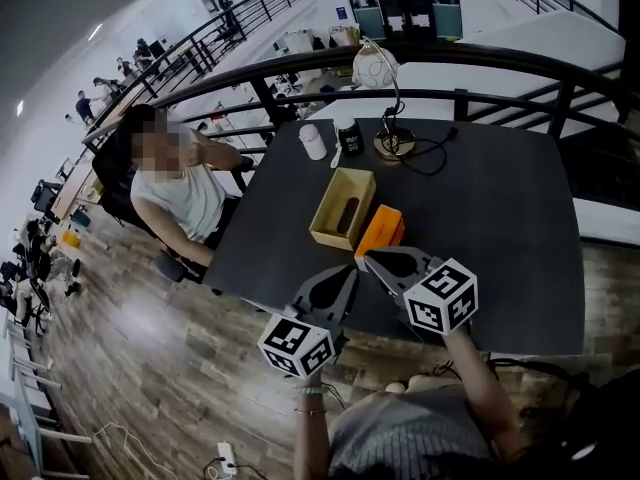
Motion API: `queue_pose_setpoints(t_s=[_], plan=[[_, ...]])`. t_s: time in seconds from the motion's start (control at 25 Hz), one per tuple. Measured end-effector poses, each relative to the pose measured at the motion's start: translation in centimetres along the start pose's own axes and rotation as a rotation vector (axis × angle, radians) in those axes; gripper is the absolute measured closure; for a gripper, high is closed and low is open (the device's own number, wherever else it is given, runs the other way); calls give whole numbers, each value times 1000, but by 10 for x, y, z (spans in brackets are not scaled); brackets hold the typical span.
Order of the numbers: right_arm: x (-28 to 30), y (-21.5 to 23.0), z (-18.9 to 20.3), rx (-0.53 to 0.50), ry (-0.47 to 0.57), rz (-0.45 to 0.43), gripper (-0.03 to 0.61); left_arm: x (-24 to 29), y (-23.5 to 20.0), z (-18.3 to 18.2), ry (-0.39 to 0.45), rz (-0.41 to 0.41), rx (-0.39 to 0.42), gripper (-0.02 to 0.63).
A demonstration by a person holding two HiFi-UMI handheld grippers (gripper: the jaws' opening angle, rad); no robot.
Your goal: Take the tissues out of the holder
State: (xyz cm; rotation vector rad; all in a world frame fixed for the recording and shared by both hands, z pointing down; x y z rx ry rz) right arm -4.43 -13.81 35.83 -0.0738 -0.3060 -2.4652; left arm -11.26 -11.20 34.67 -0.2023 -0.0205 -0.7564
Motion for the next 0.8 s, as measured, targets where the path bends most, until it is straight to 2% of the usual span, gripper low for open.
queue_pose_setpoints(t_s=[0.36,0.8], plan=[[6,1,-5,-26,34,-25,566,1,-10,-1,4,-19,6,606],[6,7,-10,-47,62,-31,566,9,-9,-6,2,-2,27,606]])
Point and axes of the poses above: the fingertips, and each gripper's own axes: x forward along the fingers, y to its right, z out of its underside, the point moved 3 cm from there along -x, backward along the fingers, and after that the axes turned 4 degrees about -x, right-handed, at the moved point
